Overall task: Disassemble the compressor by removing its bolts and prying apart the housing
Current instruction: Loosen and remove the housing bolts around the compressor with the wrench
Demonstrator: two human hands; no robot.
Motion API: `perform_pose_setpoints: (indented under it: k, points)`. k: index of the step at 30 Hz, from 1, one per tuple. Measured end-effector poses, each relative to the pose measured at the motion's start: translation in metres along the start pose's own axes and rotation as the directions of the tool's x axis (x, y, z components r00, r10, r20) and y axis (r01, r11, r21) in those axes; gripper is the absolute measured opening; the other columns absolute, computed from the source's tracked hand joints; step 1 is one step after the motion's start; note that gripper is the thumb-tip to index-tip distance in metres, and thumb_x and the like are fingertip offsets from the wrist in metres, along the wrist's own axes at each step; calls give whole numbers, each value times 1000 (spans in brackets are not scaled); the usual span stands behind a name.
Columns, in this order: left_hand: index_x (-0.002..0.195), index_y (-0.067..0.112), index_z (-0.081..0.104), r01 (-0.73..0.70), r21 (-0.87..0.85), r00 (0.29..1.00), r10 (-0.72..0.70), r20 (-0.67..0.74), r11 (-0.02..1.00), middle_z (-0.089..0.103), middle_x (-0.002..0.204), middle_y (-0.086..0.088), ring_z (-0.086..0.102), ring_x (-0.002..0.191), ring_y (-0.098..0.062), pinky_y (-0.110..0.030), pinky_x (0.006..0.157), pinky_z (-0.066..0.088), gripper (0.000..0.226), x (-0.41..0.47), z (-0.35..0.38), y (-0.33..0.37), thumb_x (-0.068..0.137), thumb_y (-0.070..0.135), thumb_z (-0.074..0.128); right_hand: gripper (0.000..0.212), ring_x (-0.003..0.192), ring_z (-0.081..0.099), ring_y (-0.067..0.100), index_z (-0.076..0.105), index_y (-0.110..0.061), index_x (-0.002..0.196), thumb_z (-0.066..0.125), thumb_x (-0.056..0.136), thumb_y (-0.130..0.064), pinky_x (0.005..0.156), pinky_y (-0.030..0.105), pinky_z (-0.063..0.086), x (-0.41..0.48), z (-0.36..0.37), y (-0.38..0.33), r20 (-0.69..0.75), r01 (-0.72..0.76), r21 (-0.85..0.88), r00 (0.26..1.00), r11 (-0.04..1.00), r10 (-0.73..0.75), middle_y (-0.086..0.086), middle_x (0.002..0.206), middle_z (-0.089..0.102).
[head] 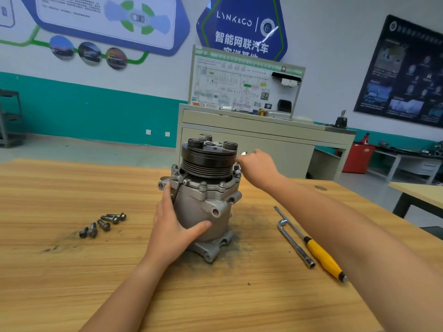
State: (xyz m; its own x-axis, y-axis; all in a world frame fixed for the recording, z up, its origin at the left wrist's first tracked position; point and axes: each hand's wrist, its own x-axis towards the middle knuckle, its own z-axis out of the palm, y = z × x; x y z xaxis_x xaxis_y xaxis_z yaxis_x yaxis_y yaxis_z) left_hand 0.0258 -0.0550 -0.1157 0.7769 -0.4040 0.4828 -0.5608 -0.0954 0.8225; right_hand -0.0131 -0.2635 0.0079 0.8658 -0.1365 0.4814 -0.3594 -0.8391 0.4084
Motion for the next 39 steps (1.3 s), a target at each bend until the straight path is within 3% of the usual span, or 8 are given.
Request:
perform_pose_setpoints:
  k: [4,11,14,18,26,32,34,39]
  points:
    - [149,30,-3,-3,1,1000,3,-1,1000,15,154,3,16,141,-14,-32,110,19,124,0,0,-2,62,39,84,25,80,59,31,61,-4,102,38,97,-12,64,32,32,-21,-3,12,-172,-57,190,981,980,90,14,87,65]
    - [147,34,-8,-32,-76,999,30,-33,997,10,154,7,15,141,-12,-29,111,18,128,2,-1,1,61,33,86,27,56,50,24,49,-10,115,33,100,-26,49,30,31,-80,-39,4,-140,-75,490,977,868,163,-2,61,48]
    - [142,48,-14,23,-247,999,-17,28,969,10,156,11,20,141,-10,-38,114,24,130,7,-6,3,59,37,85,29,58,51,23,50,-17,120,35,99,-30,49,29,31,-100,-58,-10,-77,-33,439,994,898,75,-3,61,48]
    - [143,45,-13,76,-267,993,-49,106,961,14,154,10,20,140,-10,-37,113,24,137,18,-10,2,44,52,81,31,74,55,25,50,-25,124,37,98,-31,55,30,33,-113,-71,-24,-13,15,435,1000,900,-10,0,75,57]
    - [148,36,-1,82,-216,994,-62,94,973,11,156,6,17,142,-13,-41,114,22,132,27,-18,-4,46,53,81,39,72,57,25,46,-21,91,44,86,-59,55,31,36,-116,-57,-52,71,-99,481,995,871,74,-2,68,51]
    - [144,31,24,88,-288,996,-81,36,953,38,135,16,34,128,-6,-29,101,32,108,24,-25,-2,50,54,74,42,69,50,22,39,-19,79,49,84,-59,55,32,32,-106,-42,-68,82,-118,528,993,841,88,-2,68,47]
    - [138,30,32,83,-324,996,-84,13,942,43,122,23,40,121,-3,-21,93,34,87,24,-27,-1,62,47,71,41,68,51,21,42,-18,77,51,83,-58,52,32,32,-105,-40,-64,66,-110,568,994,816,88,-1,69,50]
    - [110,25,52,-4,-355,989,-50,-142,935,55,106,12,52,104,-3,-8,77,39,20,17,-27,6,90,28,55,42,56,42,9,36,-25,63,58,78,-57,49,27,29,-106,-31,-45,121,-194,635,981,748,152,-8,60,46]
